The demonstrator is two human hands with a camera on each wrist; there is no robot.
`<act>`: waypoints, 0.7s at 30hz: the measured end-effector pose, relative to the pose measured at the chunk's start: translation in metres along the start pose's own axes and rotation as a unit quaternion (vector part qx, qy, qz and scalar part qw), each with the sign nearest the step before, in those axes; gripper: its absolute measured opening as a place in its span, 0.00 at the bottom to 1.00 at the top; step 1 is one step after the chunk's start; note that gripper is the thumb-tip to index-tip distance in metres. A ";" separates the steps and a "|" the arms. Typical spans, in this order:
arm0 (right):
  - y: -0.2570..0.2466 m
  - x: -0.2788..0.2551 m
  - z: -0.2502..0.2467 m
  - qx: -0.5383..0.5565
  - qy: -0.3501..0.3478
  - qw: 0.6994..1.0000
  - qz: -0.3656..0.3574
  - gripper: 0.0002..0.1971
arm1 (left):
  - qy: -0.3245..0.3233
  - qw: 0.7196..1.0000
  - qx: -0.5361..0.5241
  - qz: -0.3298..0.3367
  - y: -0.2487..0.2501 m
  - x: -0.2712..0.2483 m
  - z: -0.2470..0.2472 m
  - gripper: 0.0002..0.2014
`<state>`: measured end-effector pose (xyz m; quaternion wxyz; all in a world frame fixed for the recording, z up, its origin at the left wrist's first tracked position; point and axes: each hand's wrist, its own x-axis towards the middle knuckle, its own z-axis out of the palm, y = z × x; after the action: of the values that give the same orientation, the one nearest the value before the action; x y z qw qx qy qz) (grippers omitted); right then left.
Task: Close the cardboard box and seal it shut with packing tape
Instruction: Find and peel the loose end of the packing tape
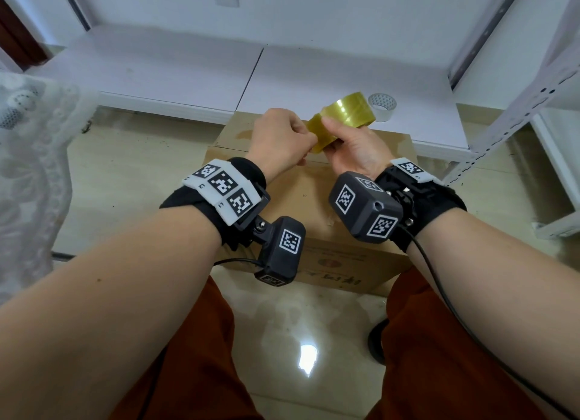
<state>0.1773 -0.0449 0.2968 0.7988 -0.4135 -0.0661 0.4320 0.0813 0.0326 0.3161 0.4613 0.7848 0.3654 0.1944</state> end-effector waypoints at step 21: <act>-0.011 -0.011 0.012 0.058 0.004 0.998 0.028 0.03 | -0.010 0.996 -0.083 0.032 -0.001 0.005 -0.003 0.06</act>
<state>0.1714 -0.0489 0.3154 0.8094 -0.3698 -0.0264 0.4554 0.0824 0.0386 0.3164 0.5223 0.7567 0.3182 0.2309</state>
